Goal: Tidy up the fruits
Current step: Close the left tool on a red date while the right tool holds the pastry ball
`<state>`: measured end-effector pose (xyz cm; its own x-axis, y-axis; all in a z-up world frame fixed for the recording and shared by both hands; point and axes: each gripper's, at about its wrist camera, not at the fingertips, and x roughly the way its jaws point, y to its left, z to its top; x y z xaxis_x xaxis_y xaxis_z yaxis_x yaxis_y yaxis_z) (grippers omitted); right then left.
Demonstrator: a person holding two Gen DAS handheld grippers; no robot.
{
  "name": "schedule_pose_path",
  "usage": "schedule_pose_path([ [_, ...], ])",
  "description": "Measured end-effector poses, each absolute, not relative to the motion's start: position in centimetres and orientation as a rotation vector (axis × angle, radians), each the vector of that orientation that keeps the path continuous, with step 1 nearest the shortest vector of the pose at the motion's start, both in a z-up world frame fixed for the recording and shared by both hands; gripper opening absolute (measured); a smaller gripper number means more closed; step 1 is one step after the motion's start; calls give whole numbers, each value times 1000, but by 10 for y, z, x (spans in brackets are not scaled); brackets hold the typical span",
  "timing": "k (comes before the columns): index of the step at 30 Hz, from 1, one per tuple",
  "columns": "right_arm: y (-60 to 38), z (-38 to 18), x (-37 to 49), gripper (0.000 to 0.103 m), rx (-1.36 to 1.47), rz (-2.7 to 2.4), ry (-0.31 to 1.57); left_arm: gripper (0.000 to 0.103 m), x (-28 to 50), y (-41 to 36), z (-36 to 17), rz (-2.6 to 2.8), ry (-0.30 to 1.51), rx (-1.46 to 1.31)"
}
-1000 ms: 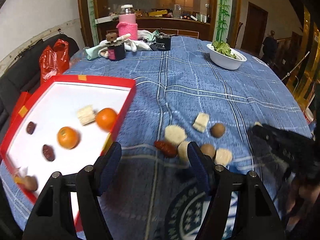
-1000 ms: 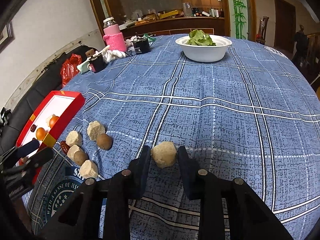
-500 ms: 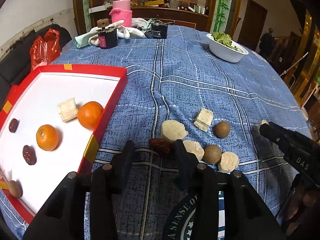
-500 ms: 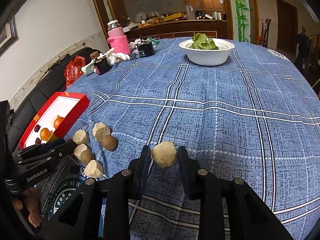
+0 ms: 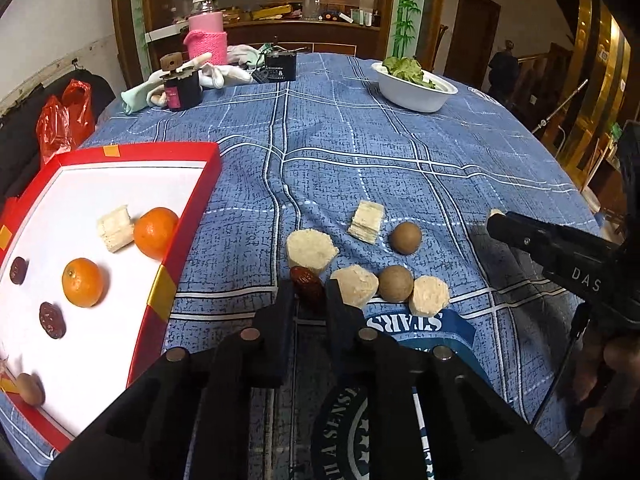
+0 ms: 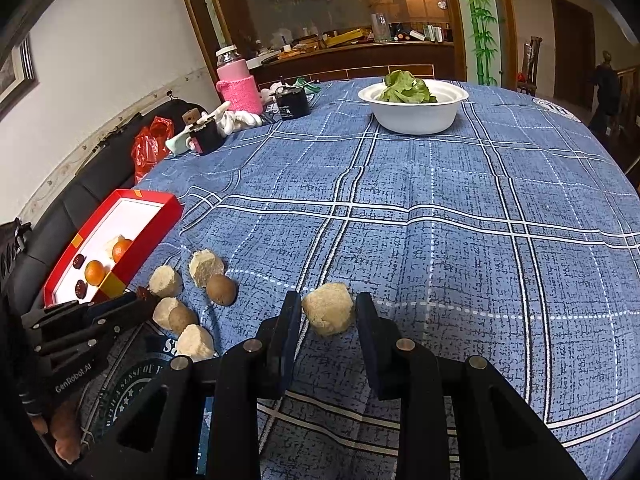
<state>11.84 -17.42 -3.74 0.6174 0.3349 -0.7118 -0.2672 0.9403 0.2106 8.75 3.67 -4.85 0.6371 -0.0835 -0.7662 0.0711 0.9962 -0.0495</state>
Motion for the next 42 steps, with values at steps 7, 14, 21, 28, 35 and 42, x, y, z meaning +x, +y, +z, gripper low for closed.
schedule_pose_path([
  [7,-175,-37,118,29,99,348,833,0,77,34,-39,-94,843,-7],
  [14,-175,-40,120,29,97,345,843,8,87,36,-49,-69,888,2],
  [21,-175,-38,119,29,97,352,832,35,88,28,-43,-126,886,36],
  [28,-175,-39,119,29,100,358,834,37,95,20,-46,-126,864,99],
  [35,-175,-39,119,29,99,360,833,16,94,23,-48,-137,859,84],
  [42,-175,-38,119,29,103,358,830,11,84,25,-44,-152,840,73],
])
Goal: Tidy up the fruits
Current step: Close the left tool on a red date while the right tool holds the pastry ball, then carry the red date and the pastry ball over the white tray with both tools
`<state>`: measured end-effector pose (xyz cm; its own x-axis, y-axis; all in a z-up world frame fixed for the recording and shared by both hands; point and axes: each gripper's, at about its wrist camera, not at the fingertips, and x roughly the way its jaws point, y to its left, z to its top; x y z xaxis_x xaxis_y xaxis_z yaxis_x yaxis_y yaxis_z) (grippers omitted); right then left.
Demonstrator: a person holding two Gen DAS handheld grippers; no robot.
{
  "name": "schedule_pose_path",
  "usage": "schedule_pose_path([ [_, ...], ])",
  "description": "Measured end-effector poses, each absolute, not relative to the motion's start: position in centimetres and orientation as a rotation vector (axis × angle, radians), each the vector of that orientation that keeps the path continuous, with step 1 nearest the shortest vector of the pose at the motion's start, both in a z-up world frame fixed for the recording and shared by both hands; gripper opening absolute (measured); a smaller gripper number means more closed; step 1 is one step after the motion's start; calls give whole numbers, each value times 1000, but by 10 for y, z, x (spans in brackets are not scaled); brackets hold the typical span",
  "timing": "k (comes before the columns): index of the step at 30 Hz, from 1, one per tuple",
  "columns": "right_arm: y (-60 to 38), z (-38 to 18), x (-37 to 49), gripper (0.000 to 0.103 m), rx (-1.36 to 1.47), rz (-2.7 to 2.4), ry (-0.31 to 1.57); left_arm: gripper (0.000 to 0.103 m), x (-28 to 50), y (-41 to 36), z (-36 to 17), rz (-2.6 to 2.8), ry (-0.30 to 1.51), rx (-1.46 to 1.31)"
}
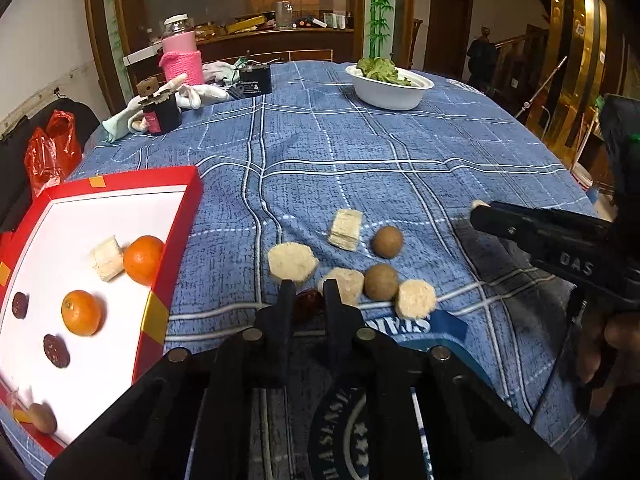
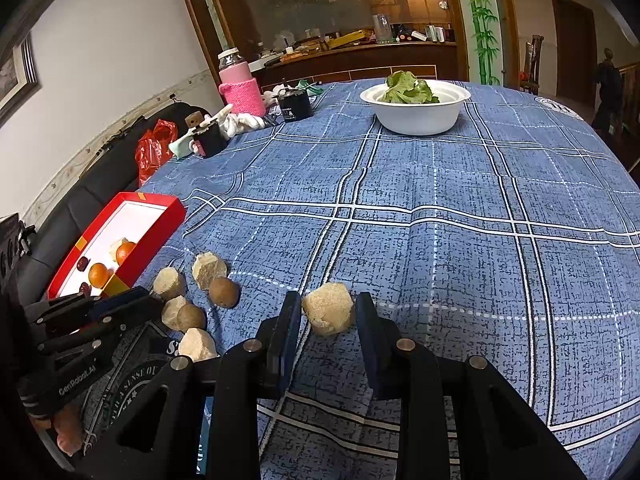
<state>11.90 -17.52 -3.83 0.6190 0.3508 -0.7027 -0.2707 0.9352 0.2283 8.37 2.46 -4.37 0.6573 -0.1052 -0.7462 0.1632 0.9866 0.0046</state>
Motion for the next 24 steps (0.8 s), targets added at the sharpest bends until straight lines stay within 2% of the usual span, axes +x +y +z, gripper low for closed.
schedule_pose_path([
  [16,-165,-24,106,29,137,381,814,11,46,53,-16,-129,773,-39],
  [24,-115,2,80,29,78,472,775,11,32,78,-2,-30,753,-101],
])
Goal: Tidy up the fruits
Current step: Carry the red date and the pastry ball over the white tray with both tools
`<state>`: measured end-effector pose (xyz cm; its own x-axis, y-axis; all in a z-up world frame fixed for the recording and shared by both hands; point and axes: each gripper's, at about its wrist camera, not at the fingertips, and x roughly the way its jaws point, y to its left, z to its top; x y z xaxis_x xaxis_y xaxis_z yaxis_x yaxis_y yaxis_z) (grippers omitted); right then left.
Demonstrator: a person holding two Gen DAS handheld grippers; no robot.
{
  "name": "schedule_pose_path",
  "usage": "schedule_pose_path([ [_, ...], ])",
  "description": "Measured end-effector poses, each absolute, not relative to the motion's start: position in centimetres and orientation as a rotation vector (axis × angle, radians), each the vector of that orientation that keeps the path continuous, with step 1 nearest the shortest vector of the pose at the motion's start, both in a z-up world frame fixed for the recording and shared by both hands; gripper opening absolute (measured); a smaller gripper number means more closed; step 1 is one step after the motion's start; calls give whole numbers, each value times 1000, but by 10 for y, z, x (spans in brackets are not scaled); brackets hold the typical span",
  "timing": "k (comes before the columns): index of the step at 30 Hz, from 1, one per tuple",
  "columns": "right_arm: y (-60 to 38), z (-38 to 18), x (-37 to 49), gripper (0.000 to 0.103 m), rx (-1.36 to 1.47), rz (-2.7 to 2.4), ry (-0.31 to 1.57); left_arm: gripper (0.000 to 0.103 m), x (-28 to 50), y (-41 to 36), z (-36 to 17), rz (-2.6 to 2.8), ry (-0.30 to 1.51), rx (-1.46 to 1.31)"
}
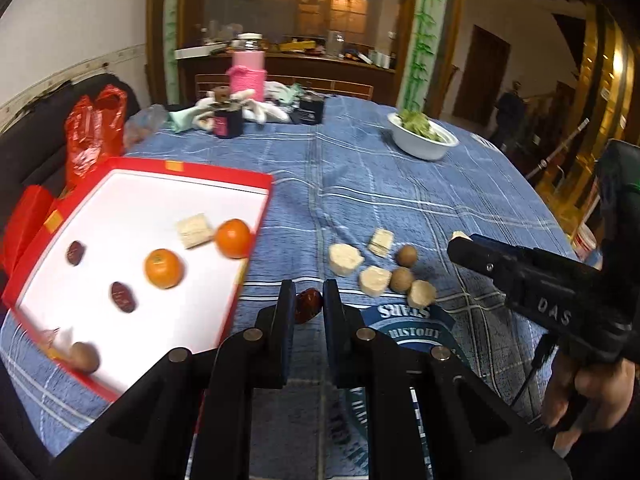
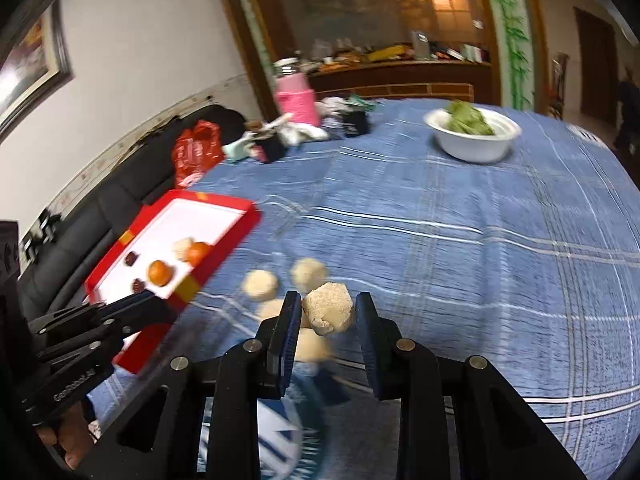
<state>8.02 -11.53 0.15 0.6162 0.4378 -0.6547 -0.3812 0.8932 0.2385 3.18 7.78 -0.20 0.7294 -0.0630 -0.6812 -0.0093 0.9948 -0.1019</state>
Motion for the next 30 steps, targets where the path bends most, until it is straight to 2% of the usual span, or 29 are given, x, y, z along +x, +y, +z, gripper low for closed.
schedule_pose_path([
  [15,-12,41,61,28,-1,636,695,11,15,158,20,156,664,-239],
  [30,72,30,83,28,-43,727,731,11,35,235,1,306,681,-332],
])
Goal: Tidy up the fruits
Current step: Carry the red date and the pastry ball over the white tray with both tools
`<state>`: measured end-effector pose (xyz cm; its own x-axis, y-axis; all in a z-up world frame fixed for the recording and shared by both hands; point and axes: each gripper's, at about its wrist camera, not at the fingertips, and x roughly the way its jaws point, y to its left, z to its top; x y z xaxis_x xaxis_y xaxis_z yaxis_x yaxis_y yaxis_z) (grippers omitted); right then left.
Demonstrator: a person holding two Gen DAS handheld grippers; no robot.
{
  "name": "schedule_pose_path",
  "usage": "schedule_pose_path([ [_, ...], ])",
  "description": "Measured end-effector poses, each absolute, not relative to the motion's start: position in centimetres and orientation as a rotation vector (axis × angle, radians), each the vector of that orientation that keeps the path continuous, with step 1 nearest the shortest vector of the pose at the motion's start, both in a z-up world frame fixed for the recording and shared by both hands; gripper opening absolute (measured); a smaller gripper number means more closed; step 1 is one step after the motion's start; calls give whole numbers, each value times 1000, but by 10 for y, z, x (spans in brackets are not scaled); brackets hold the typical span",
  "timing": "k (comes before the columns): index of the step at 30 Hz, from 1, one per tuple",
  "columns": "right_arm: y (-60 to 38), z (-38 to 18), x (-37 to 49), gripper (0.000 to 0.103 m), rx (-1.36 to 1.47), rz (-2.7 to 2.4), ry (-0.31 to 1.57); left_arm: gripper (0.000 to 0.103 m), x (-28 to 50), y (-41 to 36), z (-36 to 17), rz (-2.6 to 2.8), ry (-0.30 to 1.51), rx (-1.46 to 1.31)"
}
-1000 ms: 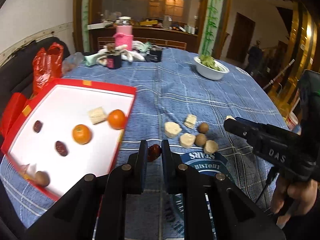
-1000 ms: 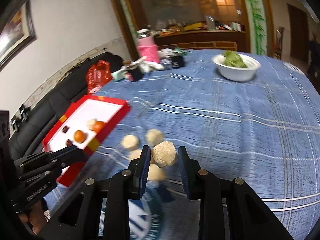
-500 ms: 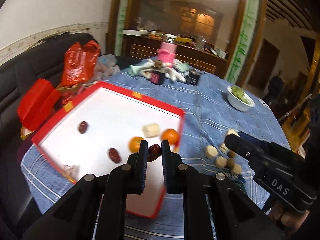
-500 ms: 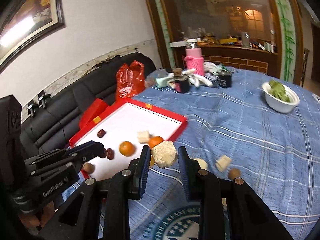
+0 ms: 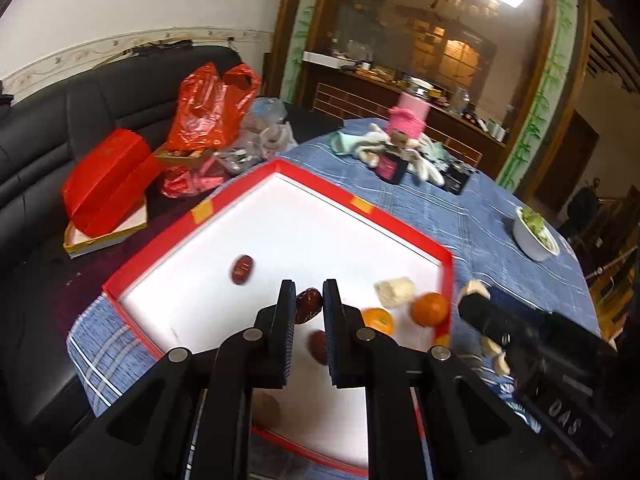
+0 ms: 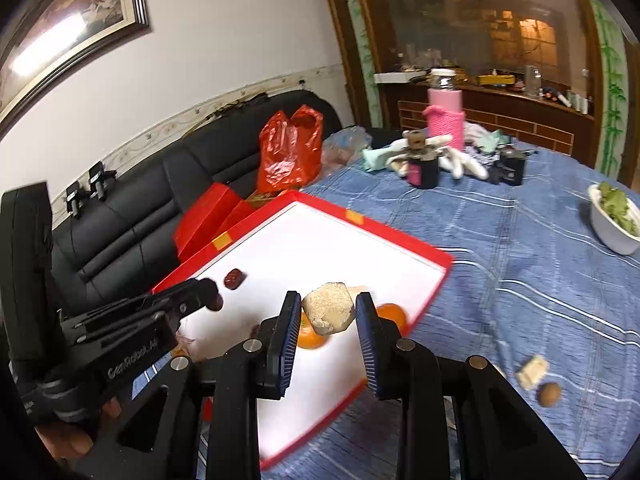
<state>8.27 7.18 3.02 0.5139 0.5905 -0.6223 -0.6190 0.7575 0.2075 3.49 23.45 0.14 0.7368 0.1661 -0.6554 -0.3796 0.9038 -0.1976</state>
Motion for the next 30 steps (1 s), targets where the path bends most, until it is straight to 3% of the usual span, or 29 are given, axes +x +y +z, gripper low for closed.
schedule_pose_path([
  [30,111,-7,80,28,-66,801,823,12,51,245,-22,367,764,-290],
])
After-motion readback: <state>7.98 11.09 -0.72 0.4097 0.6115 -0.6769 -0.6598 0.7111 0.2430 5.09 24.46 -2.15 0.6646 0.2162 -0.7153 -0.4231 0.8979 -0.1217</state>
